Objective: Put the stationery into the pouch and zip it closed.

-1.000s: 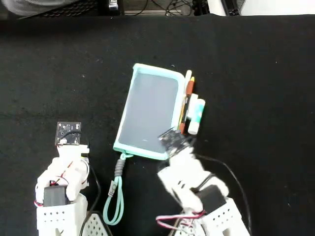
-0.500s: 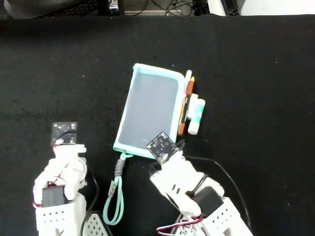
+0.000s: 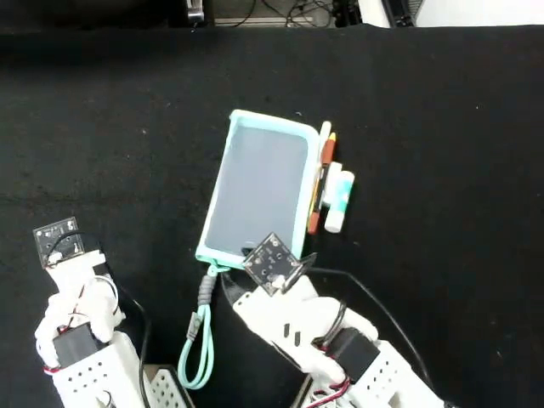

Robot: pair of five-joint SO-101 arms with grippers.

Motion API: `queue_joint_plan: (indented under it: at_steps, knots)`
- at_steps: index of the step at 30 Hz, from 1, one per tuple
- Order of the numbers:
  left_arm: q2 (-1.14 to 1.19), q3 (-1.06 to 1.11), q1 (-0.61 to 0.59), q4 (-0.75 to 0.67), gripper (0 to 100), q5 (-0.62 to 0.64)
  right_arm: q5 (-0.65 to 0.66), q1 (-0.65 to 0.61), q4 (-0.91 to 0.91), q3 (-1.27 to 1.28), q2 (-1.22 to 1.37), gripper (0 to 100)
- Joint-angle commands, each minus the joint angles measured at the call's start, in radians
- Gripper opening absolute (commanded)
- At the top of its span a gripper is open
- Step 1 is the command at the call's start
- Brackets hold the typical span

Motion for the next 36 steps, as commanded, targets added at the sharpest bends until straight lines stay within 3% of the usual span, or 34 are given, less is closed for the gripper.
queue_joint_plan:
  at_steps: [1,13,16,20,29,36]
  knots:
    - [-0.005,0.013,-0.005,0.012,4,0.008,-0.037,-0.011,-0.052,-0.007,-0.062,19.0]
    - [-0.005,0.013,-0.005,0.012,5,0.008,-0.037,-0.008,0.051,-0.318,0.007,19.1]
    - [-0.005,0.013,-0.005,0.012,5,0.008,-0.046,-0.008,0.025,-0.361,0.140,19.4]
    - [-0.005,0.013,-0.005,0.012,4,0.008,-0.152,-0.011,-0.080,-0.363,0.392,19.4]
    - [-0.005,0.013,-0.005,0.012,4,0.008,-0.158,-0.017,-0.322,-0.380,0.966,19.4]
    - [-0.005,0.013,-0.005,0.012,4,0.008,-0.222,-0.204,-0.345,-0.476,1.184,19.4]
